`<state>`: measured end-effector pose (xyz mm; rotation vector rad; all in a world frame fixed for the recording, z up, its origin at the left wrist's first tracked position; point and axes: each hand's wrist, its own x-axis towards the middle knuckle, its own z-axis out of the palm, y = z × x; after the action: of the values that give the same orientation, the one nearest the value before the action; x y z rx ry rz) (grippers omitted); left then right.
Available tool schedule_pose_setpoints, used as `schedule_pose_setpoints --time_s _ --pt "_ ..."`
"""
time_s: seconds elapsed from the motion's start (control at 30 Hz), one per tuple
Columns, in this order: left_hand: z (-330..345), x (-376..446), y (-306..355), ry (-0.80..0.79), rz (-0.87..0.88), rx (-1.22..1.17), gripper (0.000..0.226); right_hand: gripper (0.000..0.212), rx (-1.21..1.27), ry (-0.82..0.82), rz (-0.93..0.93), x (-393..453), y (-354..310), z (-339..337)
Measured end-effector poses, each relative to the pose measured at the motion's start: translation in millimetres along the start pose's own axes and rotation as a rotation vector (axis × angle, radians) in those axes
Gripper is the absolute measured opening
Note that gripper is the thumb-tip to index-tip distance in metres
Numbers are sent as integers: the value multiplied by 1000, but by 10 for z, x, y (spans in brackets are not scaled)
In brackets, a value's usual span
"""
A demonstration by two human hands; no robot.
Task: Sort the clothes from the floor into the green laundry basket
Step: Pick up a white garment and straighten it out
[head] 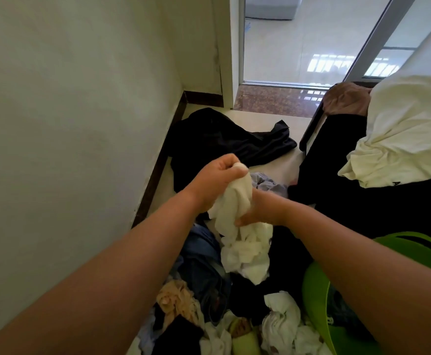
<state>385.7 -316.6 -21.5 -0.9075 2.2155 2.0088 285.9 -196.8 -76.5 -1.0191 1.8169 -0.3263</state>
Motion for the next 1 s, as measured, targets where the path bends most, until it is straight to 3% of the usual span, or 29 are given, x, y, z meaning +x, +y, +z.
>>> schedule_pose_setpoints --time_s 0.1,0.17,0.27,0.37,0.43,0.5,0.57,0.67,0.7,0.77,0.83,0.9,0.97,1.0 --pt "-108 -35 182 -109 32 -73 12 60 -274 222 141 142 108 65" --pt "-282 -36 240 -166 4 35 15 68 -416 161 256 95 129 -13" --pt "-527 -34 165 -232 -80 513 25 75 -654 -41 378 -19 142 -148" --pt "-561 -29 -62 -277 -262 970 39 35 -664 125 429 -102 127 -278" --pt "-495 -13 -141 -89 -256 1237 28 24 -554 346 471 -122 43 -390" --pt "-433 -16 -106 229 -236 1251 17 28 -518 479 490 -137 -82 -500" --pt "-403 -9 -47 452 -239 1147 18 34 -541 525 516 -119 -193 -602" --pt "-351 101 72 574 -422 829 29 30 -342 546 476 -107 -325 -747" --pt "-322 165 104 598 -521 637 33 30 -209 543 429 -106 -351 -781" --pt "-233 226 198 620 -649 30 36 34 170 518 366 -94 -387 -798" --pt "-102 208 284 535 -551 -467 33 38 805 471 314 -65 -427 -762" --pt "-6 195 302 471 -357 -747 33 38 1250 457 183 -32 -434 -731" --pt "-10 220 252 416 -196 -855 36 33 1410 467 56 -19 -398 -729" --pt "-32 232 207 379 -142 -765 39 31 1373 461 -7 -33 -377 -733"
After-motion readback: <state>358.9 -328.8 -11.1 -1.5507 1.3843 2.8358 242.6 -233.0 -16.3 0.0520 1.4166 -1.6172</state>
